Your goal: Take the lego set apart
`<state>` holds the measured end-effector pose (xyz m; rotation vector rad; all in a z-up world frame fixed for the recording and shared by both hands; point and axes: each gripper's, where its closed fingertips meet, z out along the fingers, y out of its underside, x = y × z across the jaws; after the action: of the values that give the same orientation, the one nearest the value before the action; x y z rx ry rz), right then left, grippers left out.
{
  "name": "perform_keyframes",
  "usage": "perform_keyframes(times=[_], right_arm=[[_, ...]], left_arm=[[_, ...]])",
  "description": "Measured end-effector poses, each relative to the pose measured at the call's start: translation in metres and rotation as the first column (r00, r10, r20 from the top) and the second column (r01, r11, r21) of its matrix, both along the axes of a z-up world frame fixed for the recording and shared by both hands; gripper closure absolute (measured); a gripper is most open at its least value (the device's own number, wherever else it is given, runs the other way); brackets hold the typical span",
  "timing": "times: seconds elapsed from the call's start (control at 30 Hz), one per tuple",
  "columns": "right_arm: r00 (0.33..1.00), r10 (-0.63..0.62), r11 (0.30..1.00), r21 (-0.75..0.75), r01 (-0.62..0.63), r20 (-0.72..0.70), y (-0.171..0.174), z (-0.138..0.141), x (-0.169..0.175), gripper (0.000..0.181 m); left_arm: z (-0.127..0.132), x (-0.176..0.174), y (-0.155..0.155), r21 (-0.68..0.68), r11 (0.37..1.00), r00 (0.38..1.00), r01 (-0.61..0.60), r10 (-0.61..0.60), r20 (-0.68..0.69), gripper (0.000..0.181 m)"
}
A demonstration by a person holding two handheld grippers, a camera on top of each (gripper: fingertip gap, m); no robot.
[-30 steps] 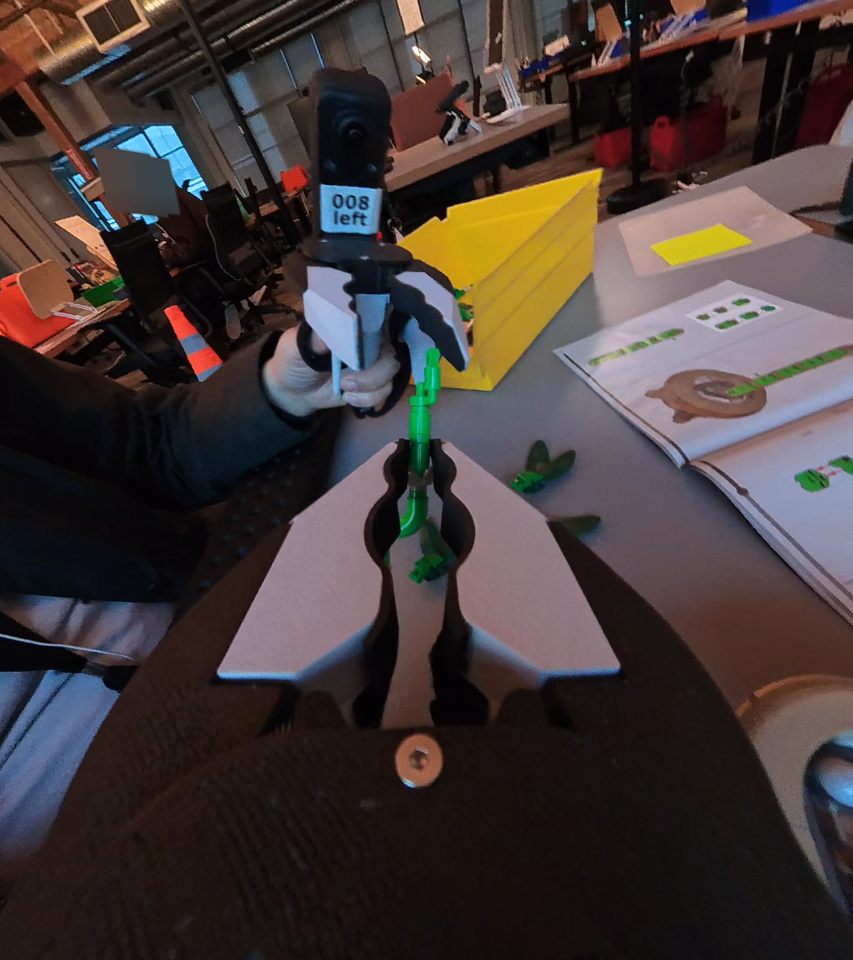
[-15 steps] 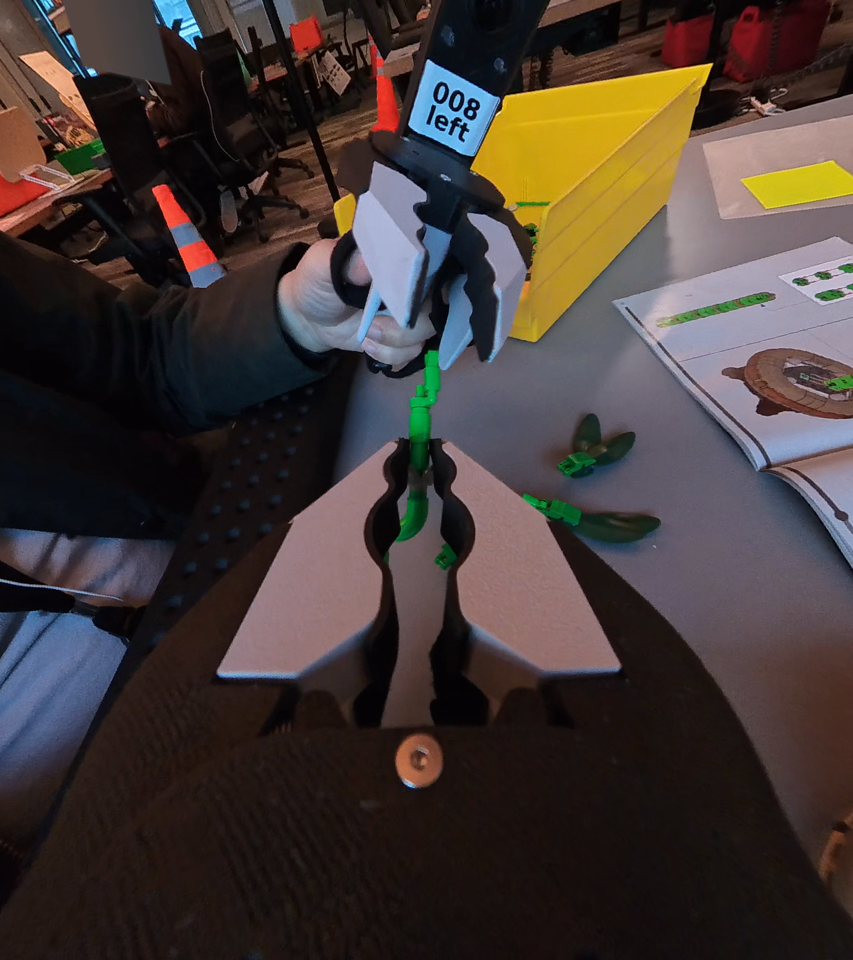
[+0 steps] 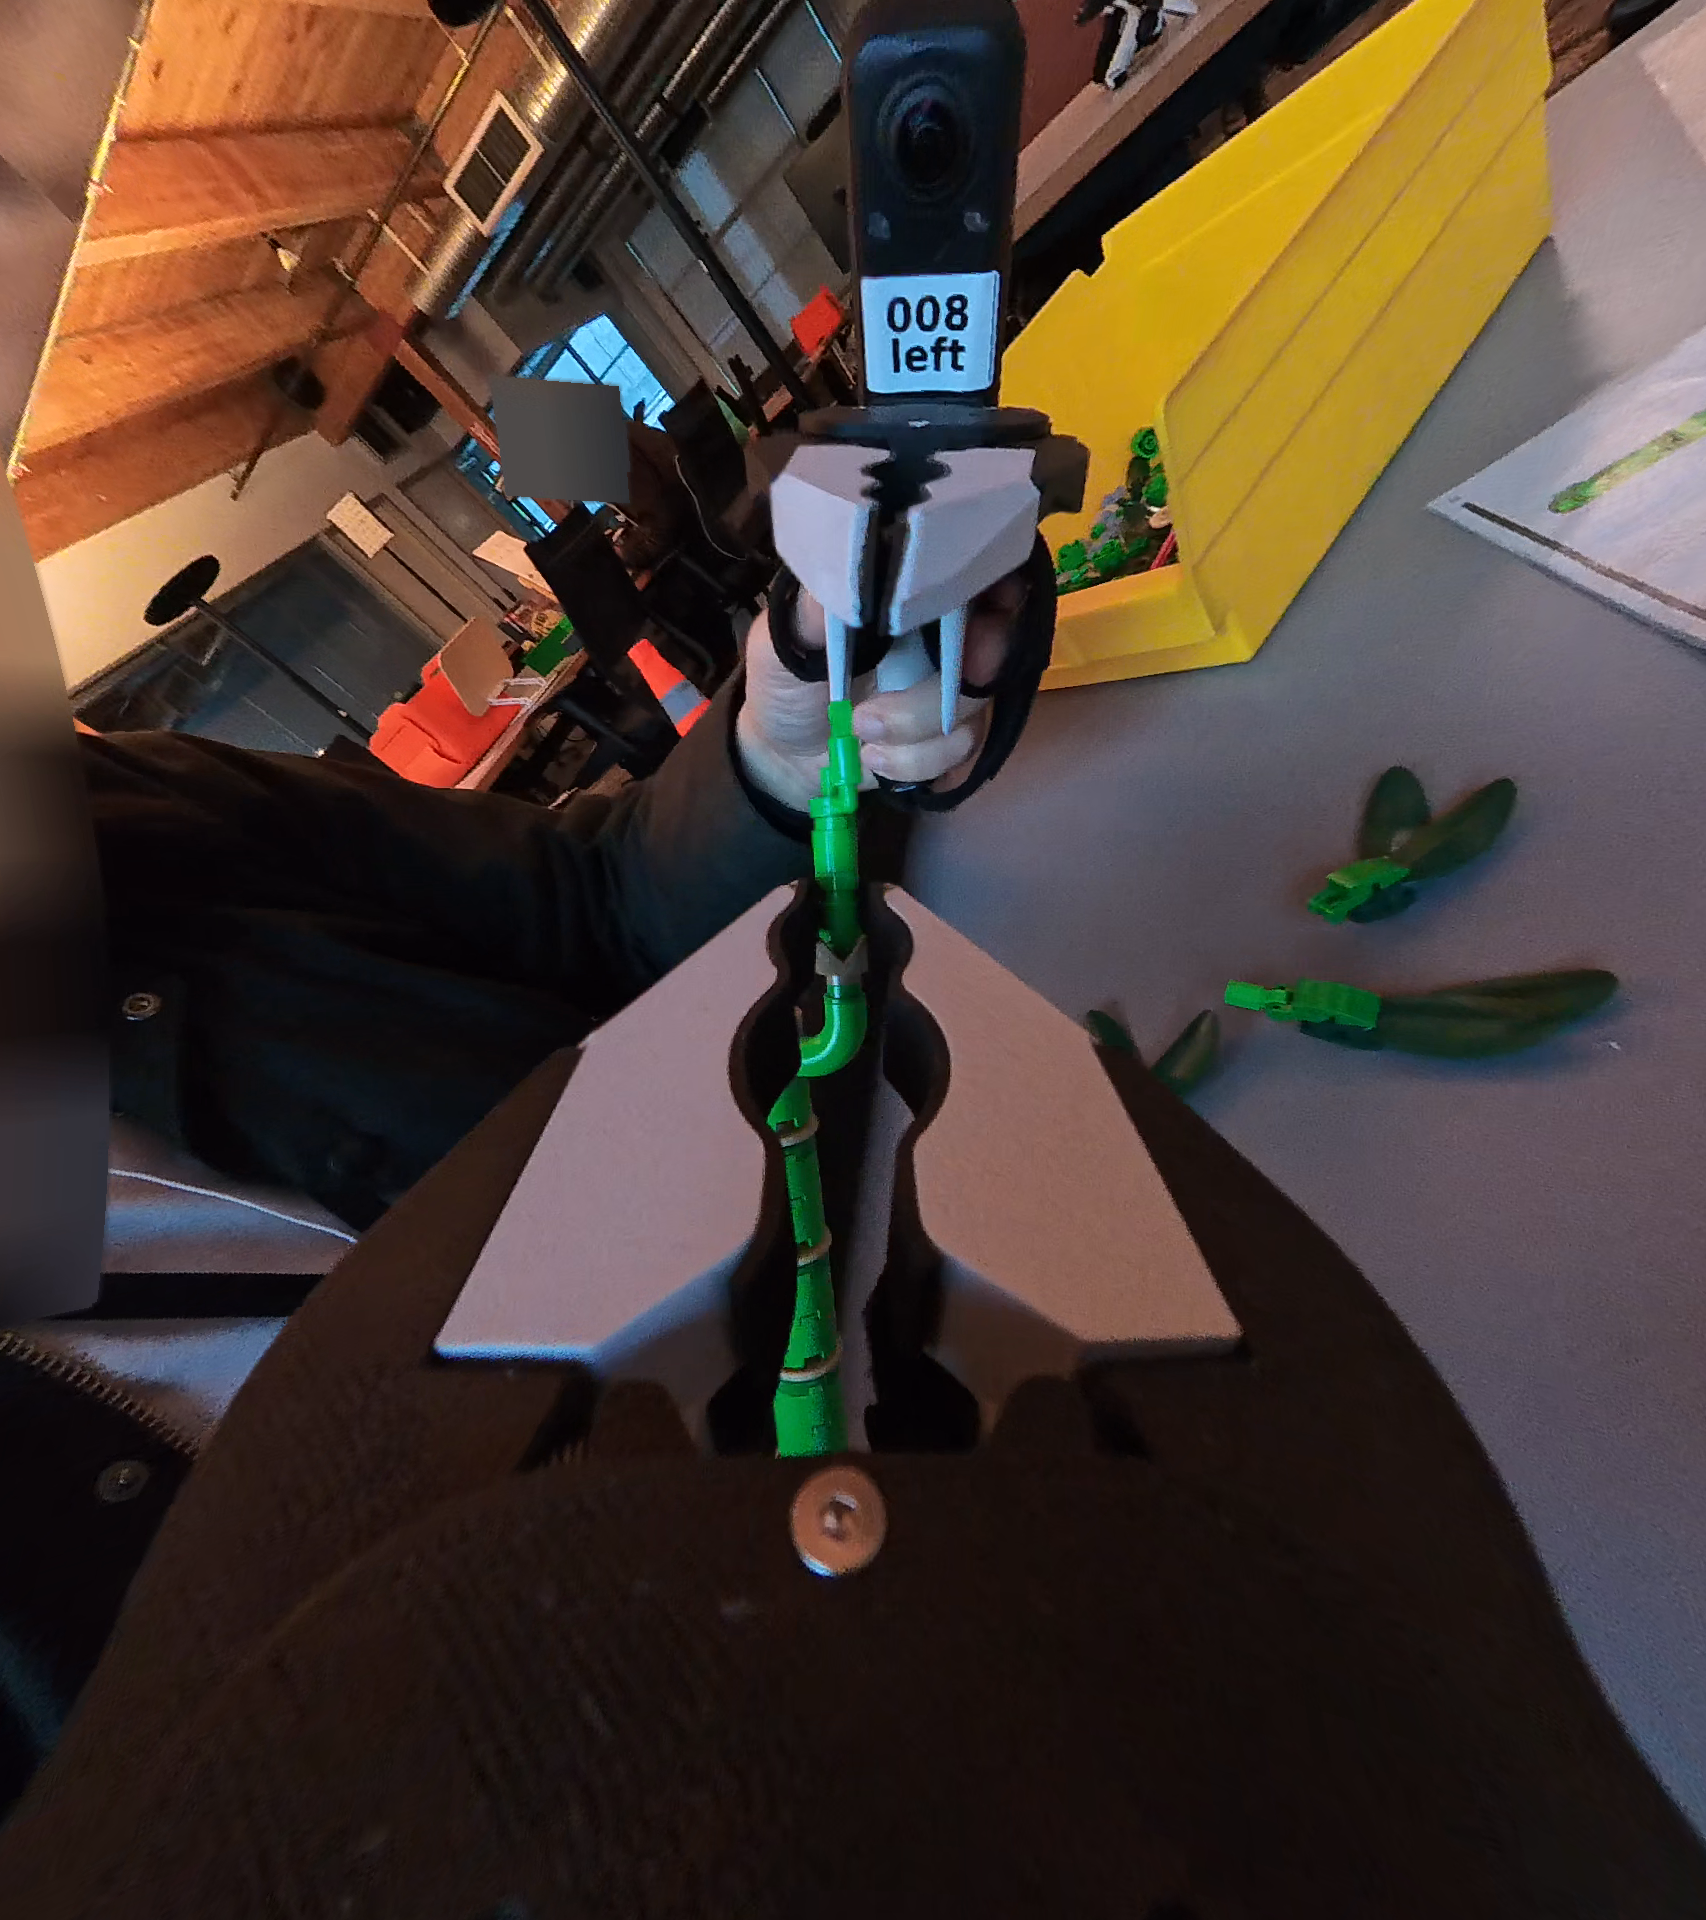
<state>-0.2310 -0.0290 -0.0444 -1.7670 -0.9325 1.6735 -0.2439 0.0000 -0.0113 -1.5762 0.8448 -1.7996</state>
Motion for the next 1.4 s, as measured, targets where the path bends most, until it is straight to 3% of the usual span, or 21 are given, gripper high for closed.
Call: perform_keyframes(times=[0.3,0.47,0.63,0.93,1.13,1.27,1.4], right_arm=[[1.000,0.005,1.000,0.011,-0.005,-0.002,-0.002,0.001,-0.001,0.174],[1.000,0.006,1.000,0.016,-0.006,0.006,-0.002,-0.001,-0.001,0.174],[1.000,0.013,1.000,0.018,-0.014,0.015,-0.003,-0.002,-0.002,0.174],[1.000,0.004,1.000,0.011,-0.004,0.030,-0.001,-0.006,-0.002,0.174],[0.999,0.039,0.999,0.013,-0.039,0.004,-0.008,0.000,-0.002,0.174],[0.999,0.046,0.999,-0.002,-0.046,-0.002,-0.009,0.000,-0.002,0.174],[0.999,0.039,0.999,-0.001,-0.039,0.001,-0.007,-0.001,-0.002,0.174]], left_arm=[[-0.002,0.005,-0.007,-0.002,0.999,0.999,0.040,-0.040,-0.009,0.175],[-0.004,0.012,-0.019,0.069,0.995,0.996,0.077,-0.074,-0.046,0.174],[-0.010,0.016,-0.020,0.153,0.987,0.994,0.051,-0.035,-0.106,0.180],[-0.014,0.014,-0.015,0.186,0.982,0.991,0.019,0.007,-0.137,0.181],[-0.001,-0.004,0.009,0.137,0.984,0.991,-0.113,0.122,-0.057,0.181],[0.011,-0.012,0.011,0.053,0.994,0.995,-0.092,0.089,0.048,0.181],[0.015,-0.005,-0.001,0.041,0.999,0.997,-0.018,0.015,0.072,0.156]])
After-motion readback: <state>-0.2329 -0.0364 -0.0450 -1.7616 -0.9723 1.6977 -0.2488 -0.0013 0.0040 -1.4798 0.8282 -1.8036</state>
